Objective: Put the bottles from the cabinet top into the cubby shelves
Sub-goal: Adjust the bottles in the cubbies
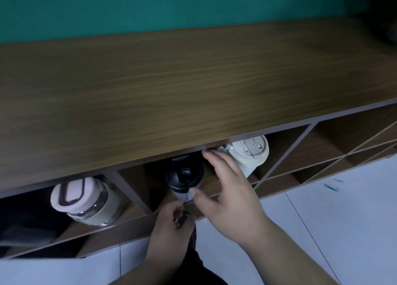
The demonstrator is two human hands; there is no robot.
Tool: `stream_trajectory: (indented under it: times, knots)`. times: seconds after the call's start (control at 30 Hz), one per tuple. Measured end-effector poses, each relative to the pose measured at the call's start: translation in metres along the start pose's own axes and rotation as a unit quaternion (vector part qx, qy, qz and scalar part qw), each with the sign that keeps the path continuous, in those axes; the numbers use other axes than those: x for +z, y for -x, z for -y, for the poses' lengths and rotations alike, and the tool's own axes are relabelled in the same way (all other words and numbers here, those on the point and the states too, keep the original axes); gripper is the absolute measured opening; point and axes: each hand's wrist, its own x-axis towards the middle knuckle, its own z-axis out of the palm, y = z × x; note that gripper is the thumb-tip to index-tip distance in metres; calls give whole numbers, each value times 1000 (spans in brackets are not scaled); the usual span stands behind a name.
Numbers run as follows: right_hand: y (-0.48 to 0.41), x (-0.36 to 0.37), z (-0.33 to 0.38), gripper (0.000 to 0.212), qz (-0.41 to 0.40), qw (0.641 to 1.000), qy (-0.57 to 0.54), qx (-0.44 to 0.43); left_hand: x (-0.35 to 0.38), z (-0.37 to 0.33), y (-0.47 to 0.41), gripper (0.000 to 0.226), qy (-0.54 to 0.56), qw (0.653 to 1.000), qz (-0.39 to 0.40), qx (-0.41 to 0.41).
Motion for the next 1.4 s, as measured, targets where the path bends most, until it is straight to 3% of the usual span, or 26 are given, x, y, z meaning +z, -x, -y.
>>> stream_trajectory:
  times: [0.1,0.23,0.37,0.67,1.1,1.23,1.3,1.4]
  knots:
    - [-15,13,8,100,45,998,8,46,-9,-9,-7,49,69,997,-16,-18]
    - [-26,33,8,110,70,995,30,71,-11,-6,-30,80,17,999,-26,24]
    - [-33,46,2,100,46,995,51,72,-21,-33,-28,65,-48,997,-14,61]
    - [-37,43,-4,82,45,996,65,52,-17,-32,-32,49,-31,999,-18,19]
    - [-32,47,-4,104,41,994,68,76,-26,-29,-32,71,-47,996,3,74]
    - [-15,38,2,113,39,994,57,84,-34,-22,-21,85,-17,998,36,43]
    - [1,30,9,103,34,994,68,79,-48,-18,-9,77,-18,996,82,9]
    - [25,19,34,71,18,997,62,43,-85,-9,7,68,-113,982,149,-3]
